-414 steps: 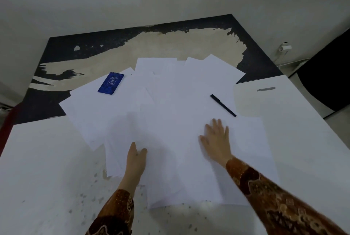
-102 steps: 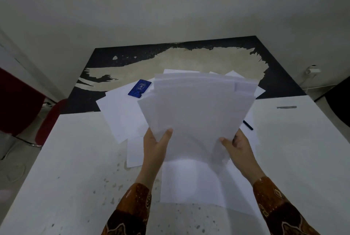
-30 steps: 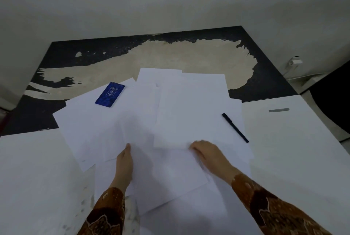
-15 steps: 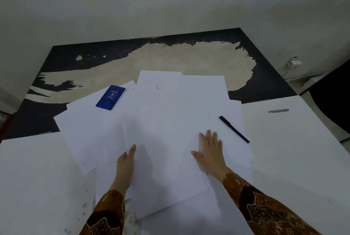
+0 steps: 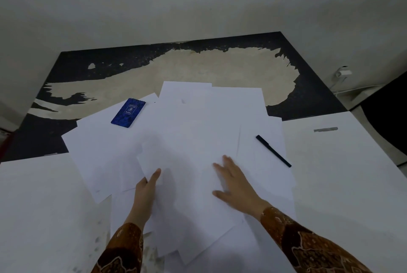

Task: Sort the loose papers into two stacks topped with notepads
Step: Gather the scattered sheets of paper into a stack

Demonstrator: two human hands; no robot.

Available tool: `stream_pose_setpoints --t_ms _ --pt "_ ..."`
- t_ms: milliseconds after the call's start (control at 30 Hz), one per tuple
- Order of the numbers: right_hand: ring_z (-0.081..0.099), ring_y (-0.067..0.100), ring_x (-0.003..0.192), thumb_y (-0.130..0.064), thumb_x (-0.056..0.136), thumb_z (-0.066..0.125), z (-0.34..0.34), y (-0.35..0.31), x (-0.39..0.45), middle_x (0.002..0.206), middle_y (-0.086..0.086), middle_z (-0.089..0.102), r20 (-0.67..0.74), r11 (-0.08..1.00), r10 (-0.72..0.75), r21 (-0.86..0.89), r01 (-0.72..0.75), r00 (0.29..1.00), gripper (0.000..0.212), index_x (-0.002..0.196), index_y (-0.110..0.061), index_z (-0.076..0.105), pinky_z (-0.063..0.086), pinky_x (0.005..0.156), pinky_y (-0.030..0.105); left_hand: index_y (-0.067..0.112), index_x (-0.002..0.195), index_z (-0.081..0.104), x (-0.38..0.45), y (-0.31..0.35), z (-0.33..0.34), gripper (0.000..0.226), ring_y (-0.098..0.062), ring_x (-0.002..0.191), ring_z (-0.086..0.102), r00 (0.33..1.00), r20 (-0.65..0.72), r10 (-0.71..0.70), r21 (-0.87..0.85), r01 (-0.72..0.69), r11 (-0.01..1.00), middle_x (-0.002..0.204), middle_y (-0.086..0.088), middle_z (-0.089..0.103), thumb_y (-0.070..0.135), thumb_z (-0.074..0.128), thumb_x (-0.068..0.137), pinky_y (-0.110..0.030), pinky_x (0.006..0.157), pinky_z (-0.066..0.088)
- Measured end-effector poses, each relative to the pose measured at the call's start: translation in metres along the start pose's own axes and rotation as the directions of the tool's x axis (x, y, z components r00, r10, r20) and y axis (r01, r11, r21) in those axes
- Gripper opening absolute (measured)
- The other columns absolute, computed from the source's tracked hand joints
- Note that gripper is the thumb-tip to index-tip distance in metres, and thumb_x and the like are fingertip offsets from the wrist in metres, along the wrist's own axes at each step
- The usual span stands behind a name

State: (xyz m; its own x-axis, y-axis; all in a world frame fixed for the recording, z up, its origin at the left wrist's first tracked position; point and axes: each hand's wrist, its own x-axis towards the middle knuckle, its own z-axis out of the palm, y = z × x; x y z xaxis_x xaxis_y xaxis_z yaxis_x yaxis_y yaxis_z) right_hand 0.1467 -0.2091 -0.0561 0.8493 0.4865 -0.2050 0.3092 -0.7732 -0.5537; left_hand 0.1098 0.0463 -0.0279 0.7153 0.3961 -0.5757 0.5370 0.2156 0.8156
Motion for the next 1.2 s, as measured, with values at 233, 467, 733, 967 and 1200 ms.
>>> stream_pose_setpoints --t_ms 233,467,733,967,1200 --pt "-0.008 0.020 0.147 -0.046 0.089 0.057 0.018 -0.025 0.021 0.160 0.006 -0.001 -0.132 0.970 0.197 0.173 -0.173 0.971 0.083 0.151 -0.019 0.009 -0.004 0.120 0.037 0.011 0.109 0.060 -0.005 -0.002 -0.002 0.021 -0.023 0.086 0.062 0.999 0.017 0.034 0.014 -0.034 0.999 0.097 -0.005 0.065 0.023 0.058 0.092 -0.032 0.064 0.050" --pt "0.029 0.023 0.138 -0.023 0.090 0.061 -0.005 -0.014 0.032 0.146 0.006 0.037 -0.340 0.867 0.350 0.470 -0.164 0.873 0.057 0.140 -0.013 0.037 0.024 0.116 0.042 0.004 0.120 0.057 0.002 -0.013 -0.013 0.030 -0.038 0.094 0.064 0.998 0.049 0.039 0.063 -0.042 0.997 0.110 -0.021 0.066 0.009 0.060 0.090 -0.047 0.078 0.054" --pt "0.053 0.020 0.102 -0.019 0.089 0.063 -0.038 -0.010 0.072 0.117 0.004 0.052 -0.080 0.398 0.653 0.882 -0.252 0.753 0.062 0.140 -0.019 0.029 0.047 0.080 0.027 0.008 0.106 0.057 -0.002 -0.016 -0.010 0.014 -0.029 0.082 0.065 0.995 0.040 0.093 0.041 -0.095 0.995 0.096 -0.013 0.066 0.005 0.057 0.092 -0.032 0.057 0.055" --pt "0.054 0.023 0.060 -0.016 0.095 0.053 -0.044 -0.005 0.082 0.081 0.013 0.054 0.134 0.232 0.659 0.900 -0.370 0.740 0.014 0.083 -0.009 0.057 0.050 0.051 0.027 0.010 0.112 0.058 -0.006 -0.027 -0.014 0.020 -0.033 0.099 0.060 0.989 -0.044 0.144 0.093 -0.139 0.986 0.105 -0.011 0.065 0.009 0.058 0.092 -0.040 0.082 0.050" --pt "0.058 0.028 0.076 -0.013 0.094 0.051 -0.053 -0.003 0.085 0.084 0.017 0.059 0.034 0.350 0.635 0.878 -0.327 0.772 0.022 0.072 -0.009 0.054 0.053 0.076 0.042 0.011 0.122 0.053 -0.025 -0.047 -0.048 0.030 -0.036 0.100 0.058 0.968 -0.162 0.193 0.144 -0.171 0.975 0.108 -0.011 0.062 0.008 0.055 0.093 -0.043 0.083 0.048"
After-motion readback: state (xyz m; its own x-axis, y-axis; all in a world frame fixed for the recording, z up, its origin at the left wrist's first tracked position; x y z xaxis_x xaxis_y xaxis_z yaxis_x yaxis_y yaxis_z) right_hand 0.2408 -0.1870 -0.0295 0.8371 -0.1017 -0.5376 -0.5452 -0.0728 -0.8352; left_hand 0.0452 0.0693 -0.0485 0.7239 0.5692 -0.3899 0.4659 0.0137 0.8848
